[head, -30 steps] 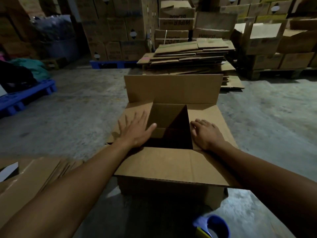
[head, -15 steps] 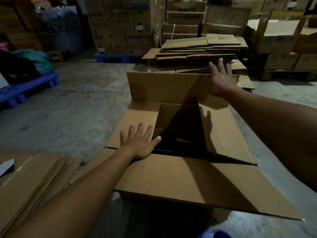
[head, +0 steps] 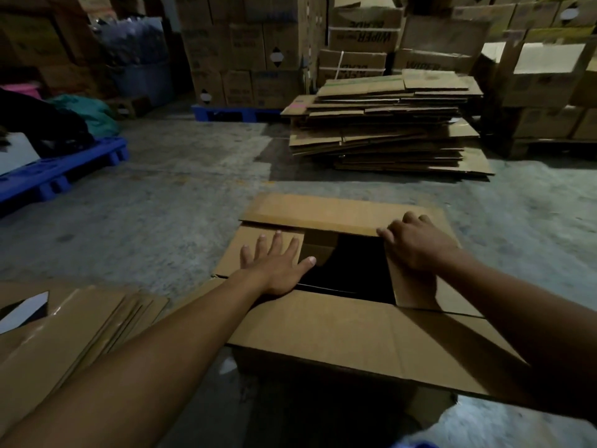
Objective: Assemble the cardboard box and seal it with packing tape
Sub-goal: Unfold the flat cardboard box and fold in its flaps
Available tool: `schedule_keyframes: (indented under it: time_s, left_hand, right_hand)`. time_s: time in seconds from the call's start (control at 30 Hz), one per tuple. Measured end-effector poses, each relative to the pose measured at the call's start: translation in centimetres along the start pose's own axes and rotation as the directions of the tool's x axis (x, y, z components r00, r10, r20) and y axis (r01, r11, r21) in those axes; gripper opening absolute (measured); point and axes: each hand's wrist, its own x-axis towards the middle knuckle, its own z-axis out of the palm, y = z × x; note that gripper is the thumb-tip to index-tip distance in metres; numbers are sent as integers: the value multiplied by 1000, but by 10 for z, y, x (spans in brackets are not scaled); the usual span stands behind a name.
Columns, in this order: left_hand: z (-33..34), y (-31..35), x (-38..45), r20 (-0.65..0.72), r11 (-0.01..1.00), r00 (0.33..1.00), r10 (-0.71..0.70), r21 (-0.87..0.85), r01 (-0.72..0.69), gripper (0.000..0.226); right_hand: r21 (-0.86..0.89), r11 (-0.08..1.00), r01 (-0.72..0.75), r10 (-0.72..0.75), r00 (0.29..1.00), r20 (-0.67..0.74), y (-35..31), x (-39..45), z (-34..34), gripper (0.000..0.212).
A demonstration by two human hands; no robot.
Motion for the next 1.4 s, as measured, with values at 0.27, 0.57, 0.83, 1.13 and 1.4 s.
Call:
schedule_keyframes:
  time_s: [0.27,0.57,0.83,1.13,1.4]
  left_hand:
    - [-101,11,-81,609,916,684,401,-262,-303,76]
    - [-153,5,-79,132,908,902,410,37,-418,28]
    - [-78,-37,32,-342,999,939,32,24,-25,72]
    - [-19,-43,64,-229,979,961,-154,-165,118,82]
    - [-5,-38,42,-233,976,954,-188,-152,155,86]
  right_hand:
    - [123,962,-244,186,915,358,1,20,-27,77]
    - [50,917,-397,282,730,623,-24,31,-93,83]
    - [210,929,-304,296,953,70,2,39,-61,53]
    - [221,867,-447,464,886,-28,55,-5,36,59]
    - [247,875,-416,431,903,-6,71,1,36,60]
